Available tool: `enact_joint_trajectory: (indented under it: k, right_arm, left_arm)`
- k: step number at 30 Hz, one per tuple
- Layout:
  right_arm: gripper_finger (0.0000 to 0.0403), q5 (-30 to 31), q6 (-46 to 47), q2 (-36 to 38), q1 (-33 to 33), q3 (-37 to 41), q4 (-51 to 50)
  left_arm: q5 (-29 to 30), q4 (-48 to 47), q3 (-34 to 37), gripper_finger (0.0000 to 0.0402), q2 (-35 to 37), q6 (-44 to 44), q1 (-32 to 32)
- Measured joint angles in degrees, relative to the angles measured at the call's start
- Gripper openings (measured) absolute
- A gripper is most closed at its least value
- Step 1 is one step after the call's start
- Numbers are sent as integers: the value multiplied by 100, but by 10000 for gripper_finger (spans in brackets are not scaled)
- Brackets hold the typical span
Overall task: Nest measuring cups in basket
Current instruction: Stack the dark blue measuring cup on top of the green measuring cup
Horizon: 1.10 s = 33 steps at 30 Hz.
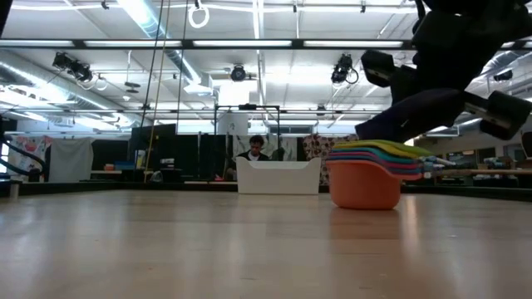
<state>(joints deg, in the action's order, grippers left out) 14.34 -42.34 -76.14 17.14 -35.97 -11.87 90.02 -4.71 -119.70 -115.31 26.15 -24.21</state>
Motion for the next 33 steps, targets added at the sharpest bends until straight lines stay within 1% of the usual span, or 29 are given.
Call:
enact_joint_trajectory:
  k: [5,9,14,18,22,25,30,33]
  right_arm:
    - [45,231,-294,4,5,20,133]
    - [45,188,-570,131,-1,22,75]
    - [45,-188,-588,135,-1,-215,-64]
    - [45,-509,-593,109,-5,-326,12]
    - [45,-535,-623,104,-110,-328,-36]
    - [45,-534,-850,103,-180,-328,-36]
    - [45,-863,-913,-31,-367,-330,-81]
    - [47,-829,-949,-144,-402,-330,-17]
  left_arm:
    - [0,0,0,222,-2,-6,-4]
    - [0,0,0,222,-4,-6,-2]
    - [0,0,0,222,-4,-6,-4]
    - [0,0,0,222,-4,-5,-2]
    - [0,0,0,222,-7,-4,-4]
    - [0,0,0,222,-7,-5,-2]
    - [0,-4,0,222,-7,-4,-2]
    - [0,-11,0,222,-7,-2,-2]
